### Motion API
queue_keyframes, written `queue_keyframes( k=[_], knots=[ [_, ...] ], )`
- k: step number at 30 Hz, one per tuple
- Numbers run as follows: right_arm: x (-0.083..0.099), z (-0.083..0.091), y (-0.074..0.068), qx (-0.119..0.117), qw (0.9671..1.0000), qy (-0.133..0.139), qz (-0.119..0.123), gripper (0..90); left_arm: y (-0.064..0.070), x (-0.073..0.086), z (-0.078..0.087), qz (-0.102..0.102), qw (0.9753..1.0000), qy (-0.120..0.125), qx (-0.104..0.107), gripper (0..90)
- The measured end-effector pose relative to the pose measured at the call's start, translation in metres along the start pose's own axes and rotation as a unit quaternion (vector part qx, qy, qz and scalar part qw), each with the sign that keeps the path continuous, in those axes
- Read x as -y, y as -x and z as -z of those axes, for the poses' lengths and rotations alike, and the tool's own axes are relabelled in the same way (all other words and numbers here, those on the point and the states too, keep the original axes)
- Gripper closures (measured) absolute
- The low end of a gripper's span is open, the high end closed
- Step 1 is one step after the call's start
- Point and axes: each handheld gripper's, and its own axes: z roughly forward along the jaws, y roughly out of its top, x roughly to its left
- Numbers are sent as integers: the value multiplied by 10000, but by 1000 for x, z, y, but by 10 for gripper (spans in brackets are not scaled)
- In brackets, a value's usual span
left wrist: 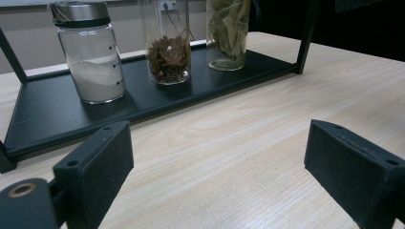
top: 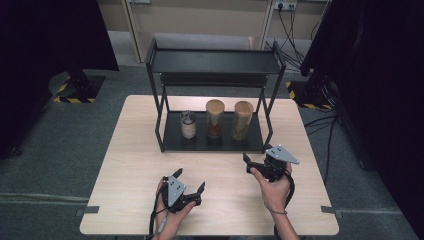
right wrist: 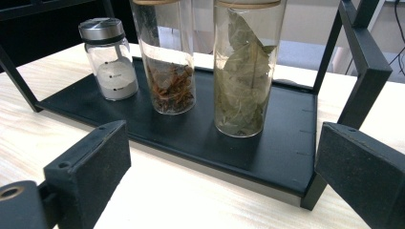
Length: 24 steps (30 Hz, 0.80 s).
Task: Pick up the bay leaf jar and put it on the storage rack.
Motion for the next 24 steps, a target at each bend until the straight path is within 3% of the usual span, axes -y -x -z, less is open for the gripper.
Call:
queue_keyframes(
  k=[24],
  knots=[
    [15,15,3,-33,10000,-75,32,48,0,0,0,7,10000,8,-3,88]
  ],
)
